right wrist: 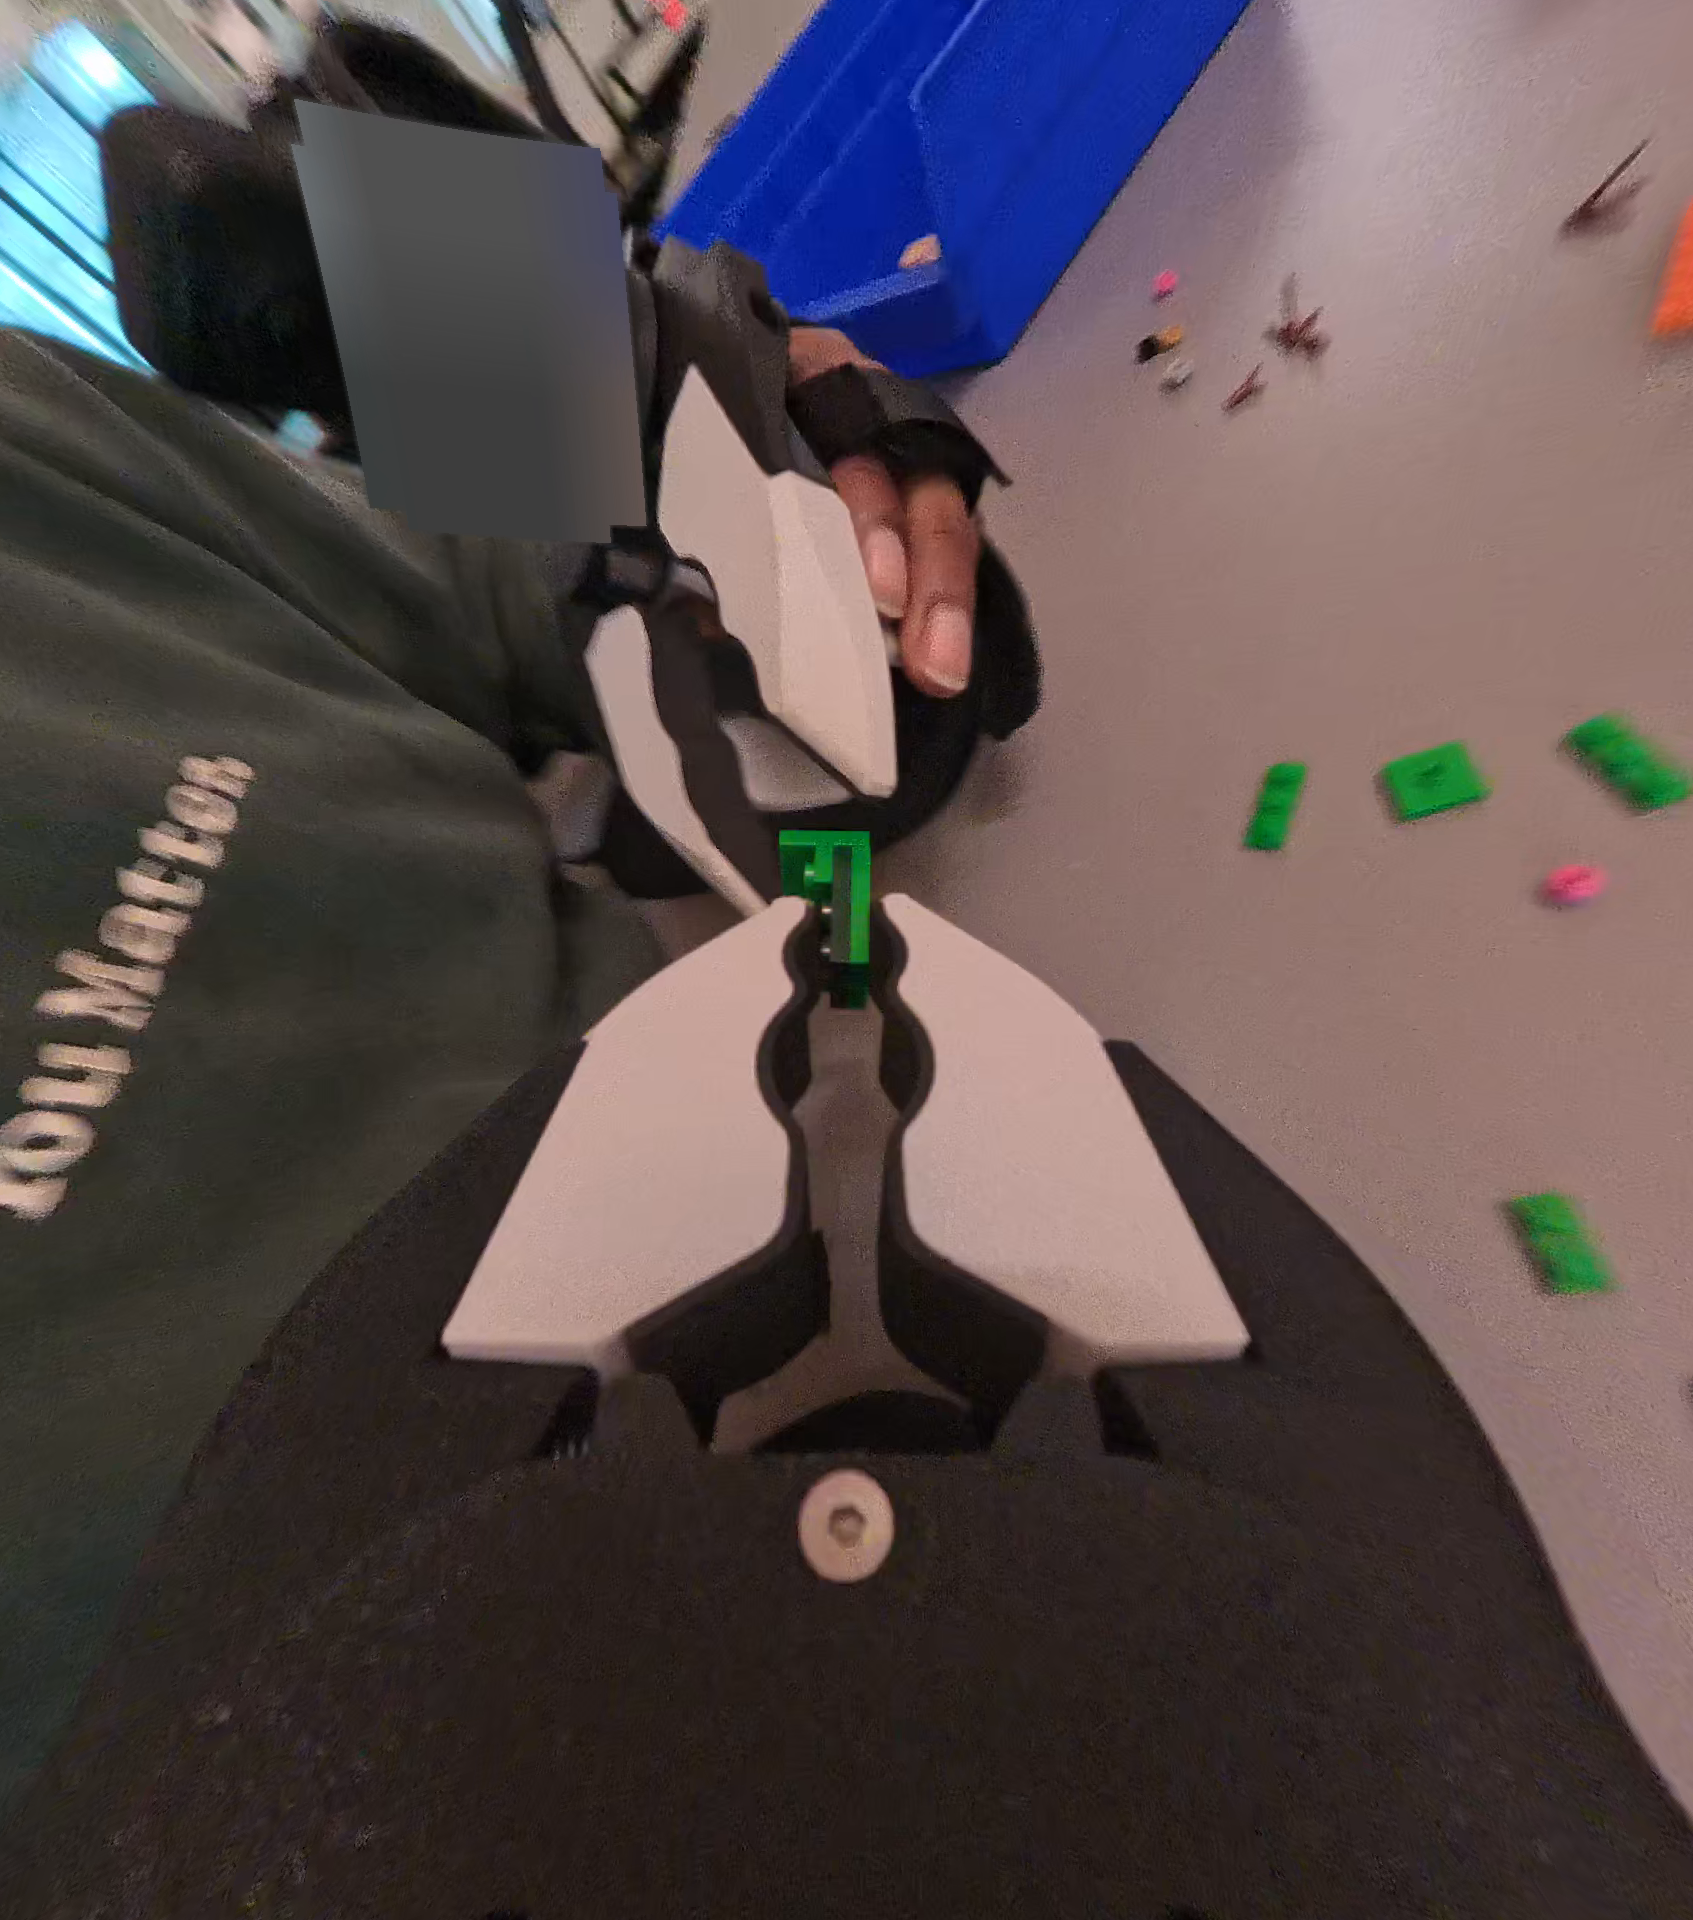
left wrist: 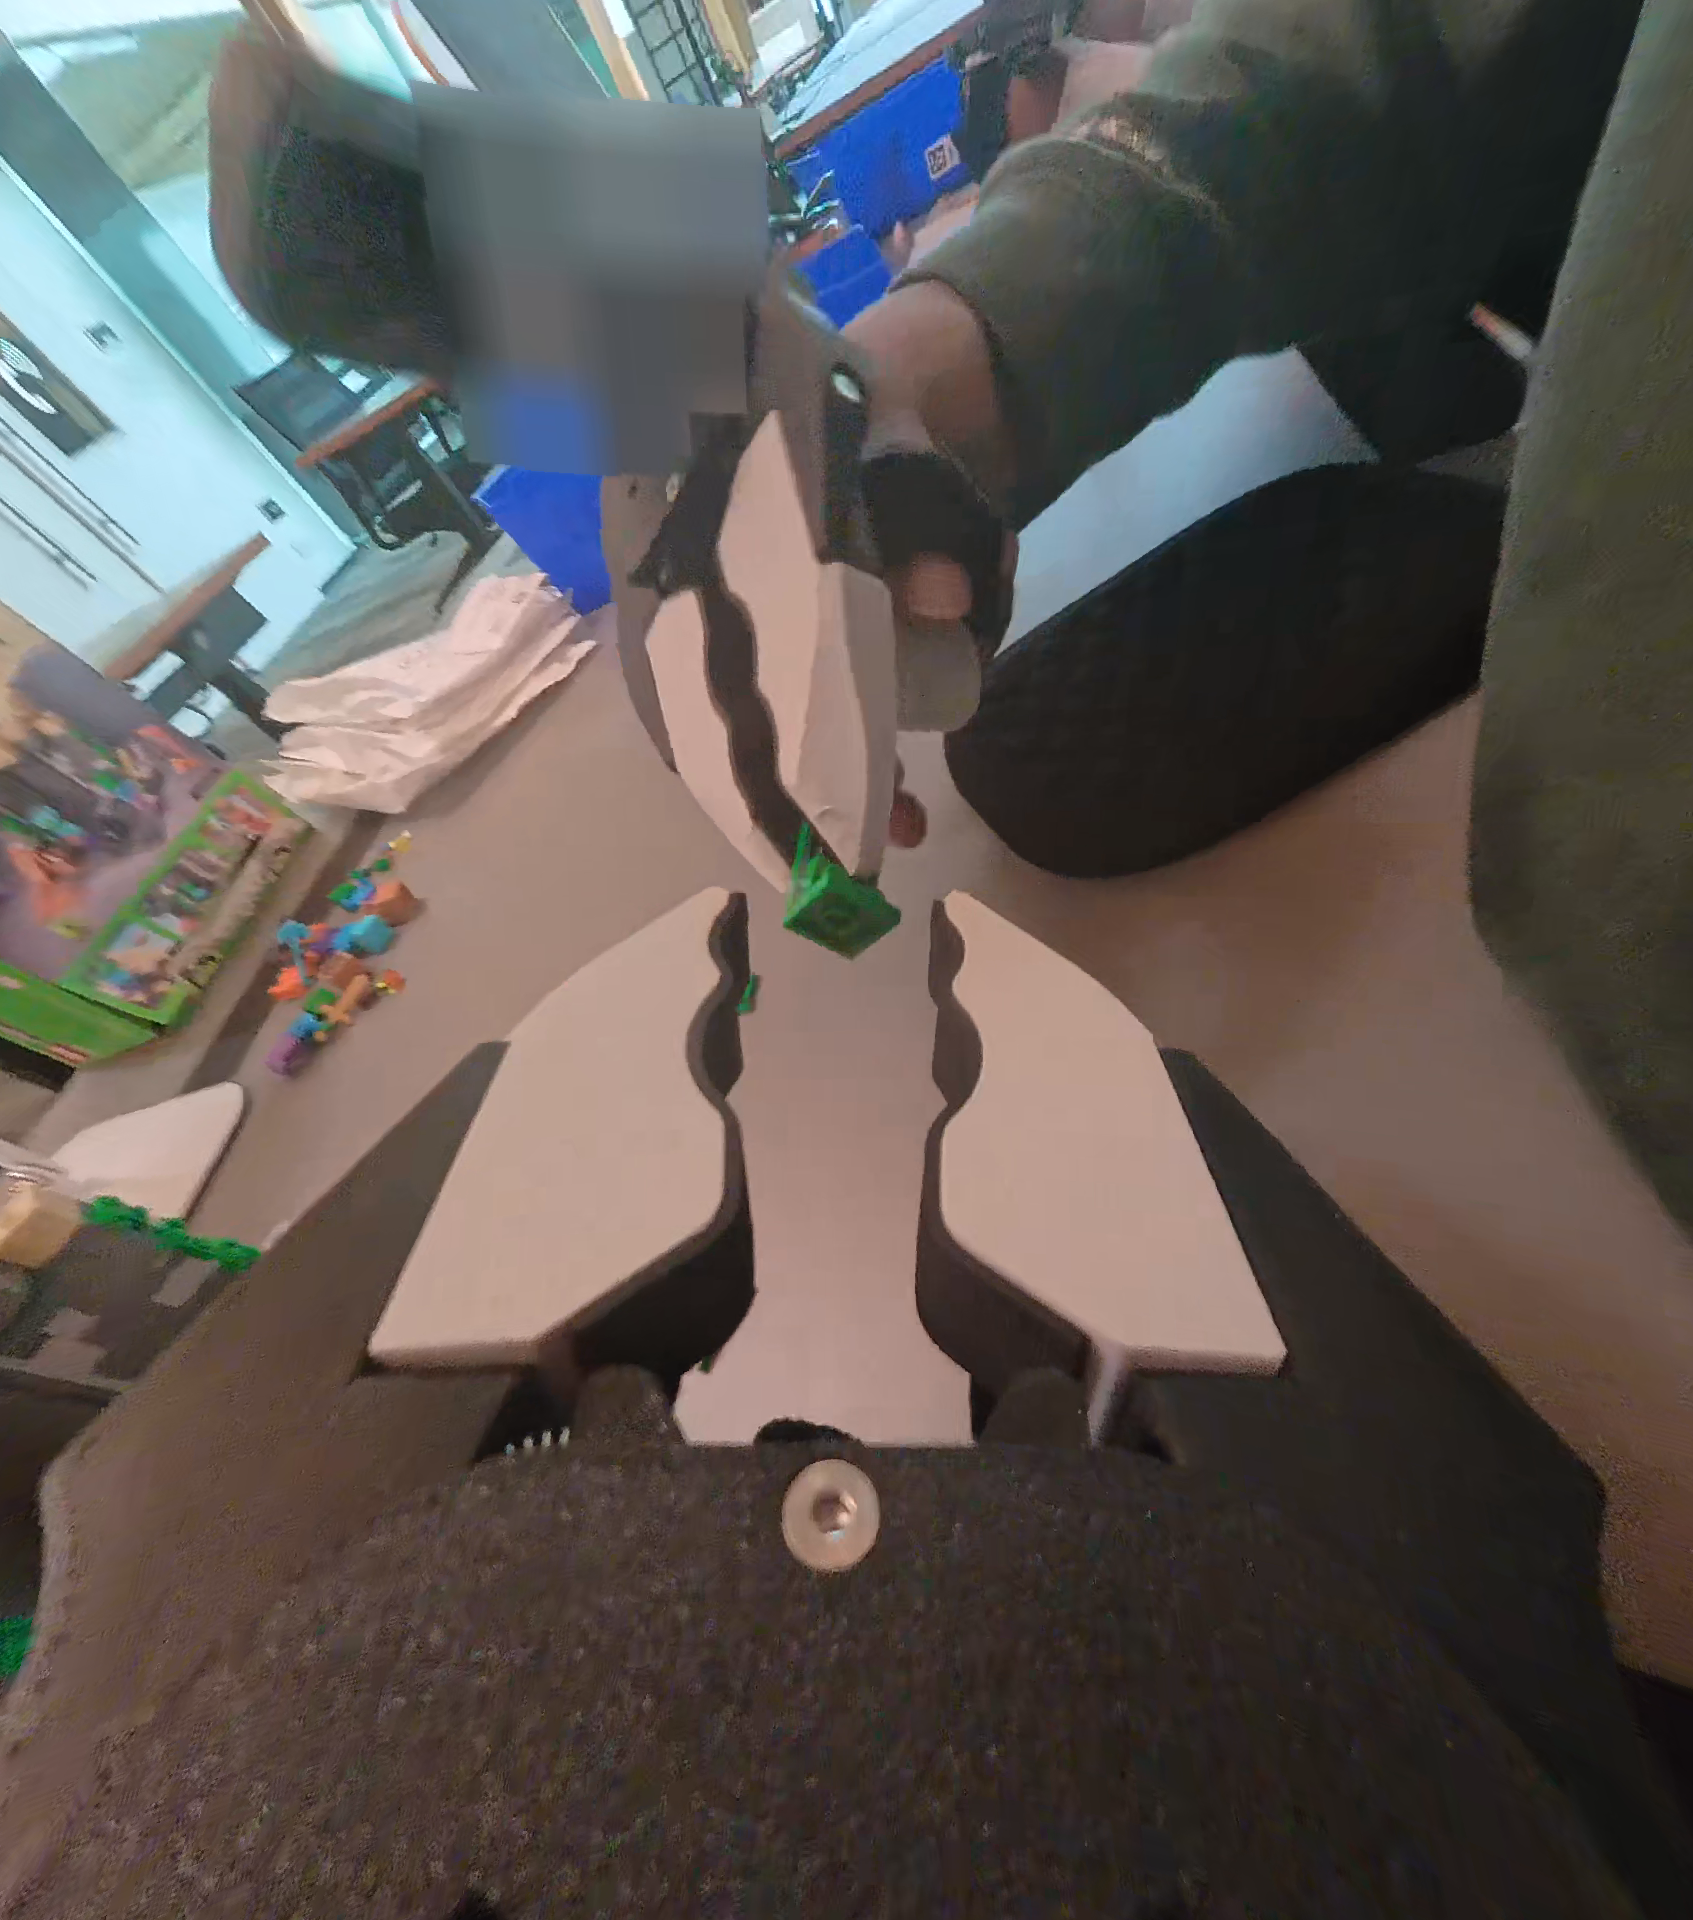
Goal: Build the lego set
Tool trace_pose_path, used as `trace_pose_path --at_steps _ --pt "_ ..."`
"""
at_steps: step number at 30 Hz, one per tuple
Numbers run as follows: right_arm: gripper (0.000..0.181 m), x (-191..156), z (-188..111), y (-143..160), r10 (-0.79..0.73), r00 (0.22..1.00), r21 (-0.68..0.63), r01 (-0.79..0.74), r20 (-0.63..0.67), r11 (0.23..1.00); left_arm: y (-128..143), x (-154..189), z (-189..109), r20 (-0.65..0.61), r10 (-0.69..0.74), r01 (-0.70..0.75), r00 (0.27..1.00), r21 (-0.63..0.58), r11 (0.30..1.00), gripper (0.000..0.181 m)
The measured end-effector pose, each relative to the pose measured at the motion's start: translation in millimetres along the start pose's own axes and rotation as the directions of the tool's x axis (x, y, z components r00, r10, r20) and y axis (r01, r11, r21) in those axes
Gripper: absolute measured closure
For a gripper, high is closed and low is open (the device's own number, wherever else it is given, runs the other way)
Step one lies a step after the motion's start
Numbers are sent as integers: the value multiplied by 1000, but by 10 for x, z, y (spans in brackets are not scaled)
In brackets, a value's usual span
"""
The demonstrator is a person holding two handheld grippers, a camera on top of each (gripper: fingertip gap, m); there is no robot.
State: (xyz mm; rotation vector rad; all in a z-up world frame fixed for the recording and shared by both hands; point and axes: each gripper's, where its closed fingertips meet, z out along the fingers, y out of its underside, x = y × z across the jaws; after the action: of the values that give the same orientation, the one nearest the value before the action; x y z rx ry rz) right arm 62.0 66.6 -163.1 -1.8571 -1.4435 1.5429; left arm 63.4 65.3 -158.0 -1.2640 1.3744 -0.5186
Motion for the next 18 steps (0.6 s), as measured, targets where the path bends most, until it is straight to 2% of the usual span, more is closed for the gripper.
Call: trace_pose_path --at_steps 1,5,7,10,13,16,18 --pt "173 -30 6 8 87 995 2 -88 57 996 20 1 13 11 32 -32 999 -16 999 150" --pt "173 -81 55 59 294 937 -19 -296 187 955 -2 76 26 14 103 -103 995 -5 995 160" --pt "173 -81 62 64 338 914 -20 -343 223 939 6 95 29 8 115 -115 993 -13 993 165" --pt "173 -72 77 55 321 918 -1 -330 231 944 24 93 17 -9 82 -83 997 -23 996 165" --pt "170 3 74 22 199 967 30 -206 157 978 58 48 0 -8 32 -32 999 -31 999 165" --pt "164 205 41 -35 -1 1000 13 1 -26 1000 160 -48 -66 -3 -67 67 998 -61 996 165" --pt "164 417 -10 -44 -146 973 -62 137 -176 989 248 -128 -127 12 -139 140 990 -74 987 165"
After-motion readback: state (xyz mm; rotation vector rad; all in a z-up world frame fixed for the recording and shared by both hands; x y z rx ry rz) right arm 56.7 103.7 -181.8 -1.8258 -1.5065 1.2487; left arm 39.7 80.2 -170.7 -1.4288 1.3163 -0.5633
